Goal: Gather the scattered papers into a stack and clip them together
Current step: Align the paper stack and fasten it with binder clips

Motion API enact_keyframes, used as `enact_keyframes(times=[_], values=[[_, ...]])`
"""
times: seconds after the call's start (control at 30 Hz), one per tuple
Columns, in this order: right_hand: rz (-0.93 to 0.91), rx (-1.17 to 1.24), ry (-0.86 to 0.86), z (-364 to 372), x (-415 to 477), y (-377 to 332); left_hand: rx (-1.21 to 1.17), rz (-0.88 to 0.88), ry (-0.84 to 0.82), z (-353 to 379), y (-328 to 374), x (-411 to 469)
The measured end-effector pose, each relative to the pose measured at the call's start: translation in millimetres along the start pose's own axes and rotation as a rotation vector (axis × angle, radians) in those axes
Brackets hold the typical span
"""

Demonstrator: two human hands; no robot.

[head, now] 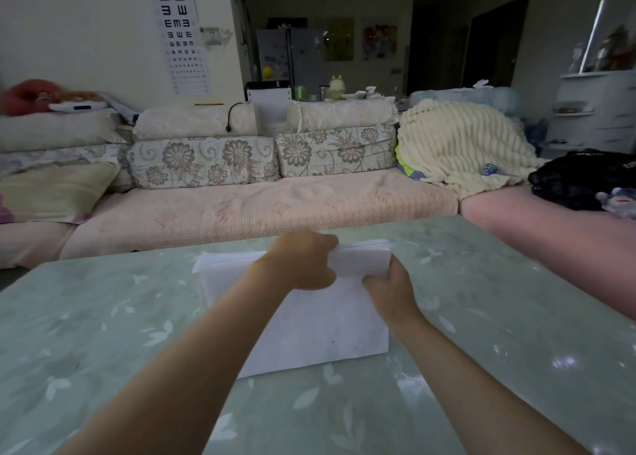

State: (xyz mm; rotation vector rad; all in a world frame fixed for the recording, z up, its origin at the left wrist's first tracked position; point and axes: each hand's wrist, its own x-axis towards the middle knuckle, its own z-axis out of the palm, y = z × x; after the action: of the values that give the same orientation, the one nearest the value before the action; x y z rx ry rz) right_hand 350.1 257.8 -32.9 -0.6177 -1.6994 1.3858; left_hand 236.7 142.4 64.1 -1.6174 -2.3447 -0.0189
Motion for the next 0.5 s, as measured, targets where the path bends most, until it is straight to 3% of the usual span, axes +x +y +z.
enact_keyframes(times=[0.27,0.37,0.5], values=[[0.02,-0.035,-0.014,-8,7,6,-0.019,0.089,0.181,4,-10,-14],[0.163,-0.023,-0.009,-11,9,6,-0.104,-0.005,0.271,-8,-31,-29],[0.241,0.153,-0.264,-2,4,4,-0.354,-0.195,0.41,-27,-65,-54]])
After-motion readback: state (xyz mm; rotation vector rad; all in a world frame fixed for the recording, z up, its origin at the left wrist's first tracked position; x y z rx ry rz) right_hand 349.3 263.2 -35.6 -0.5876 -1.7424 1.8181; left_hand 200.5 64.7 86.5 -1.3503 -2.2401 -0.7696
